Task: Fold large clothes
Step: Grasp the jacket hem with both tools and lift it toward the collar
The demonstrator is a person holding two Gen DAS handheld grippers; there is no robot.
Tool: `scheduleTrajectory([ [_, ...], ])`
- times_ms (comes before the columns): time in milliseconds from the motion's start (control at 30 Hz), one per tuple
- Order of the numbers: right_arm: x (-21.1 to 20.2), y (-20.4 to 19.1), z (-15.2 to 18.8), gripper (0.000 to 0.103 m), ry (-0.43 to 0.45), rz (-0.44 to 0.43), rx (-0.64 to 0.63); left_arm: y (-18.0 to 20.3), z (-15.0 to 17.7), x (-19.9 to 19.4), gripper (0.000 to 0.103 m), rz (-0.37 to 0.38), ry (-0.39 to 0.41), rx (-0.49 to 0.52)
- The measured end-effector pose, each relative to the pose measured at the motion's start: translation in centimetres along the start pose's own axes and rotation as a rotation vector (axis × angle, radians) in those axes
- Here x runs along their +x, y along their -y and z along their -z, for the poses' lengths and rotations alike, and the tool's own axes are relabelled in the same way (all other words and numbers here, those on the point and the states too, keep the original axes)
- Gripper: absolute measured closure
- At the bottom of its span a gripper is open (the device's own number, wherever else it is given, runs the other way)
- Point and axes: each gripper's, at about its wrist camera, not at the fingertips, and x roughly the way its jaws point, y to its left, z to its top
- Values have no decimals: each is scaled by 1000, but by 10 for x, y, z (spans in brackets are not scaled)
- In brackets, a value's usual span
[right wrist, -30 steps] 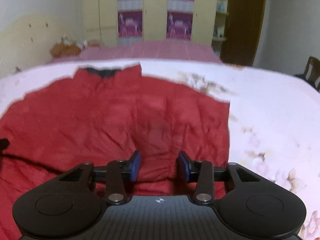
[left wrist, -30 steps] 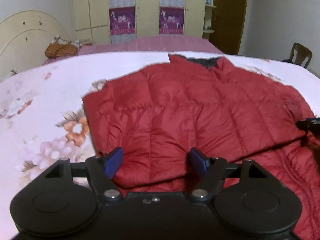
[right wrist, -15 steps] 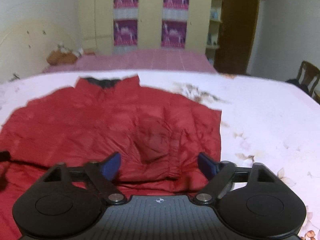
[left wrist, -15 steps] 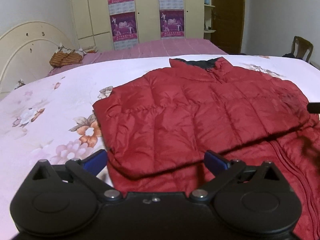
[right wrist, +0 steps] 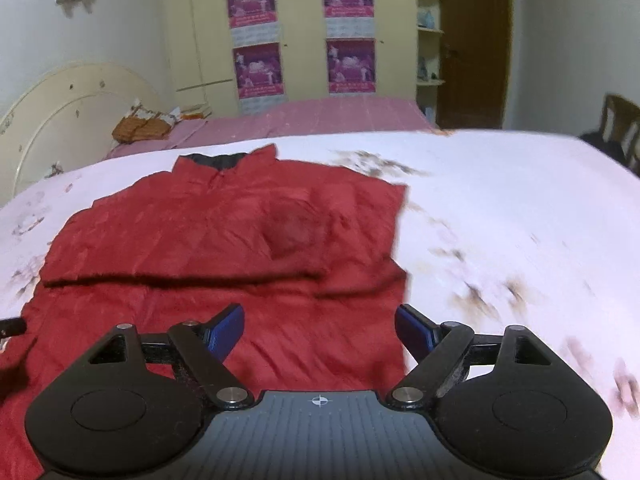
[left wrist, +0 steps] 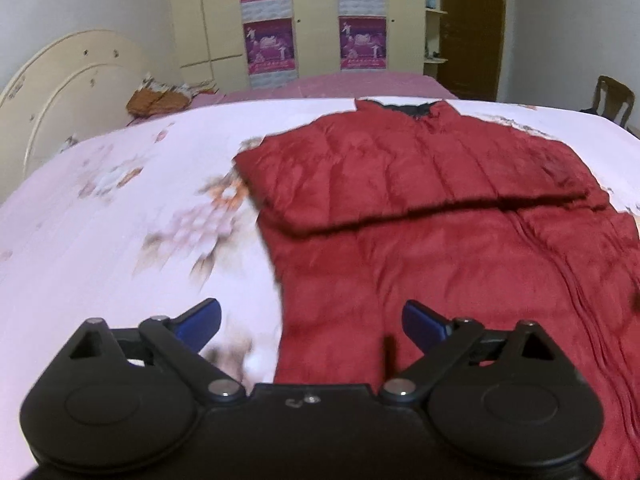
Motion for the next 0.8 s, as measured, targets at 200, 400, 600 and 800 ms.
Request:
scheduleTrajectory([
  [200, -52, 52, 37, 39, -34, -16, 109, -21, 42, -36, 12, 11, -34, -148],
  [400, -95, 88, 77, 39, -70, -67, 206, -42, 83, -66, 22, 84, -66, -314],
  [600, -113, 110, 112, 53, -129, -138, 311, -50, 114, -91, 30, 160, -75, -414],
  [800, -113, 123, 135, 53, -165, -266, 474, -59, 135, -97, 30, 328, -66, -613],
])
